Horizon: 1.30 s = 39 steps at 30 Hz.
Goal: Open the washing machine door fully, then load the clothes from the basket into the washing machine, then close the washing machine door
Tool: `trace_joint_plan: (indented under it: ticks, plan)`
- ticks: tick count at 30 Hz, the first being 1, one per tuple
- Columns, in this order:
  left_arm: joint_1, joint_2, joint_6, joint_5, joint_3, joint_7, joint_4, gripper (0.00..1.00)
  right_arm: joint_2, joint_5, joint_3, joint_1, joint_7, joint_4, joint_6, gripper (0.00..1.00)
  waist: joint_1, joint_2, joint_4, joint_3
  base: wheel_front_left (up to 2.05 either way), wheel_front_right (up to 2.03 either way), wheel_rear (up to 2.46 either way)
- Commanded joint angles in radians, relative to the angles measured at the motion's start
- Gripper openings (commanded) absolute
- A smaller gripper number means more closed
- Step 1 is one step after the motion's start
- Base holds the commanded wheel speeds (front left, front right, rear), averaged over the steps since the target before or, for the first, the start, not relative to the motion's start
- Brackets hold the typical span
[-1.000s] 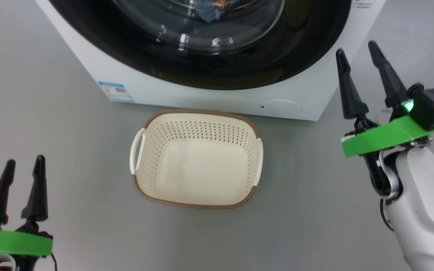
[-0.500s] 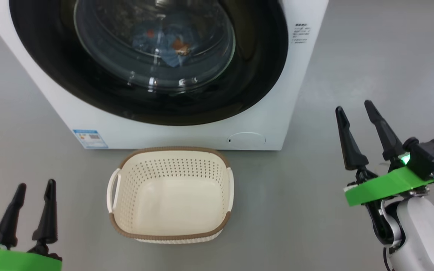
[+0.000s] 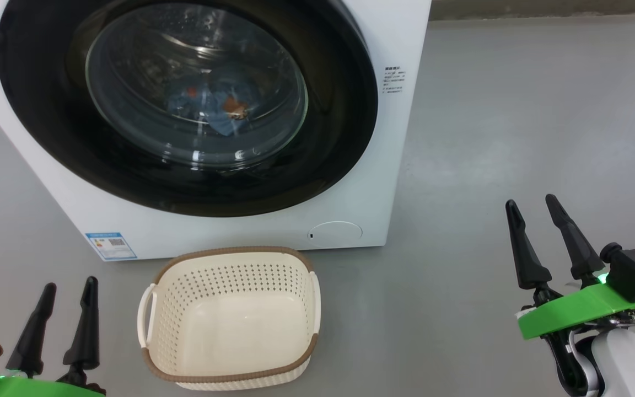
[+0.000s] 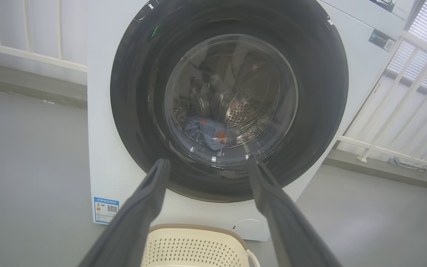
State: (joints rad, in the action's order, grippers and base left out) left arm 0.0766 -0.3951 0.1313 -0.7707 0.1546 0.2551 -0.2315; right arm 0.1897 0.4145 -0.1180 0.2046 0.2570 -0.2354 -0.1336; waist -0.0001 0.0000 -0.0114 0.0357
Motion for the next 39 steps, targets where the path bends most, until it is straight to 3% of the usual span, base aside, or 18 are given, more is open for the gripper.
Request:
trace_joint_plan:
  ticks: [1,39]
  plan:
    - [0.023,-0.034,-0.001,-0.010,-0.032,0.007,0.030,1.00,0.007,0.006,-0.006,-0.005,0.005,0.028,0.003,1.00,0.0001,0.0000,-0.011,-0.011,0.00,0.00,0.00]
    - [0.025,-0.031,-0.001,-0.001,-0.017,0.007,0.024,1.00,-0.007,-0.036,0.016,-0.040,0.005,0.016,0.003,1.00,0.0001,0.0000,-0.003,-0.018,0.00,0.00,0.00]
